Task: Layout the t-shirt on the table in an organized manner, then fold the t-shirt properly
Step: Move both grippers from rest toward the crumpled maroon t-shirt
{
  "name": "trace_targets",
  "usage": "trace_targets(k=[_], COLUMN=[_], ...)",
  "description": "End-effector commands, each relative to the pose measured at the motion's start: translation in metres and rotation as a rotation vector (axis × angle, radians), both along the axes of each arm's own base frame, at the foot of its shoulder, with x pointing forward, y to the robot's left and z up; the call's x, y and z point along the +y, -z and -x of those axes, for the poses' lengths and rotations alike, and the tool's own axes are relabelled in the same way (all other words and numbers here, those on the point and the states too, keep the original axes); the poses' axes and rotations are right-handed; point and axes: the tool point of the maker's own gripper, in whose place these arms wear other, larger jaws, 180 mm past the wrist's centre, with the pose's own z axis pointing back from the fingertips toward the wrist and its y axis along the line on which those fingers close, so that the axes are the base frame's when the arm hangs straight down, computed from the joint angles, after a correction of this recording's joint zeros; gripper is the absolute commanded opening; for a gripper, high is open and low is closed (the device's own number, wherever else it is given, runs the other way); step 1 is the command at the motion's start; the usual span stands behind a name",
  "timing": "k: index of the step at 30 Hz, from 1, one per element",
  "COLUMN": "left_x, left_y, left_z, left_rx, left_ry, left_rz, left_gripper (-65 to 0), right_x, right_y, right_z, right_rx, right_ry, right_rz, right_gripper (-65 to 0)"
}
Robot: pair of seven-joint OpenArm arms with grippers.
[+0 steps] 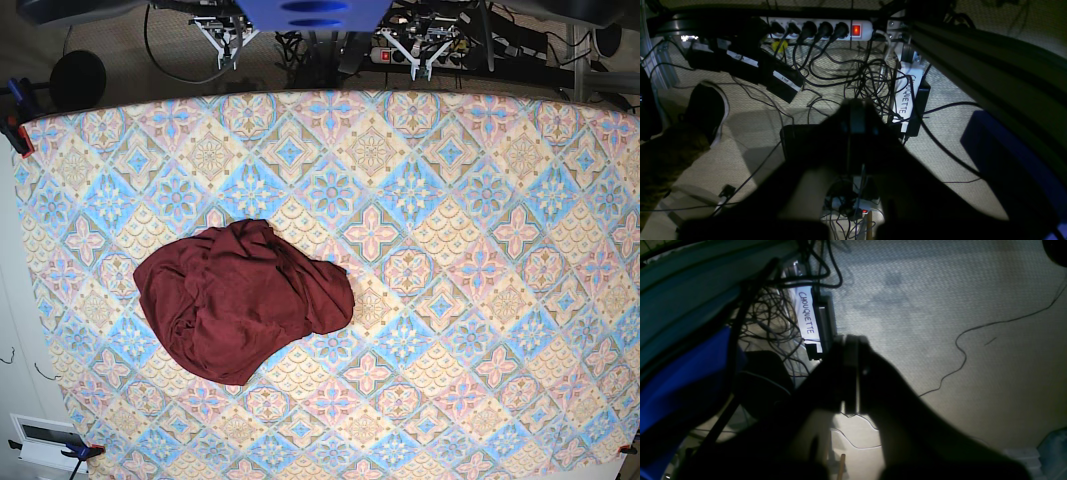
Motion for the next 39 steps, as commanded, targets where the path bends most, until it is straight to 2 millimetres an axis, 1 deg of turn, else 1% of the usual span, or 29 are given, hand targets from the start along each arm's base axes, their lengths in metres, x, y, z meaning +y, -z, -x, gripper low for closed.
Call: trace_targets(k=[1,6,9,14,15,16,17,19,20,21,22,23,24,25,27,29,32,35,39], left_x=[0.002,0.003,0.003,0.004,0.010,0.013,0.015,0.016,0.019,0.029,0.032,0.031,0.027,0.030,0.028,0.025,0.031,0.033,0.032], left_y=[0.000,0.000,-0.001,-0.001,-0.001,-0.001,-0.001,-0.002,-0.003,-0.005,-0.007,-0.008,-0.011,-0.014,-0.019,-0.024,-0.036,-0.050,-0.076], left_z=[0.000,0.000,0.006,0.008,0.008,0.014,0.018,0.018,0.023,0.027,0.029,0.029,0.034,0.039,0.046,0.056,0.067,0.073,0.067], left_rx=[-0.006,-0.006,0.002,0.005,0.005,0.014,0.019,0.010,0.012,0.007,0.001,-0.008,-0.014,-0.018,-0.028,-0.033,-0.052,-0.084,-0.161], left_ry=[0.001,0.006,0.006,0.006,0.008,0.009,0.009,0.012,0.015,0.021,0.037,0.061,0.106,0.156,0.232,0.281,0.296,0.314,0.345], left_rz=[-0.005,-0.007,-0.007,-0.009,-0.018,-0.022,-0.025,-0.027,-0.031,-0.046,-0.050,-0.048,-0.039,-0.039,-0.026,-0.013,-0.013,-0.008,0.007], left_gripper=[-65.0,-65.0,-65.0,-65.0,-65.0,-65.0,-65.0,-65.0,-65.0,-65.0,-65.0,-65.0,-65.0,-65.0,-65.0,-65.0,-65.0,-65.0,-65.0], right_x=[-0.003,-0.003,-0.003,-0.003,-0.004,-0.004,-0.004,-0.006,-0.015,-0.024,-0.028,-0.033,-0.039,-0.044,-0.051,-0.062,-0.085,-0.100,-0.112], right_y=[0.000,0.000,0.000,0.000,0.000,0.000,-0.001,-0.001,-0.002,-0.003,-0.004,-0.005,-0.006,-0.008,-0.013,-0.018,-0.030,-0.045,-0.067], right_z=[0.000,0.000,0.002,0.003,0.005,0.009,0.015,0.023,0.024,0.029,0.035,0.035,0.036,0.037,0.041,0.052,0.064,0.064,0.060], right_rx=[-0.005,-0.005,0.000,0.006,0.009,0.015,0.024,0.037,0.038,0.041,0.045,0.036,0.022,0.007,-0.014,-0.019,-0.040,-0.089,-0.154], right_ry=[-0.009,-0.009,-0.009,-0.009,-0.011,-0.011,-0.011,-0.011,-0.013,-0.015,-0.017,-0.020,-0.024,-0.029,-0.036,-0.047,-0.067,-0.094,-0.135], right_rz=[0.006,0.006,0.005,0.005,0.006,0.006,0.006,0.009,0.023,0.037,0.044,0.052,0.063,0.070,0.084,0.101,0.138,0.165,0.186], right_gripper=[-65.0,-65.0,-65.0,-65.0,-65.0,-65.0,-65.0,-65.0,-65.0,-65.0,-65.0,-65.0,-65.0,-65.0,-65.0,-65.0,-65.0,-65.0,-65.0])
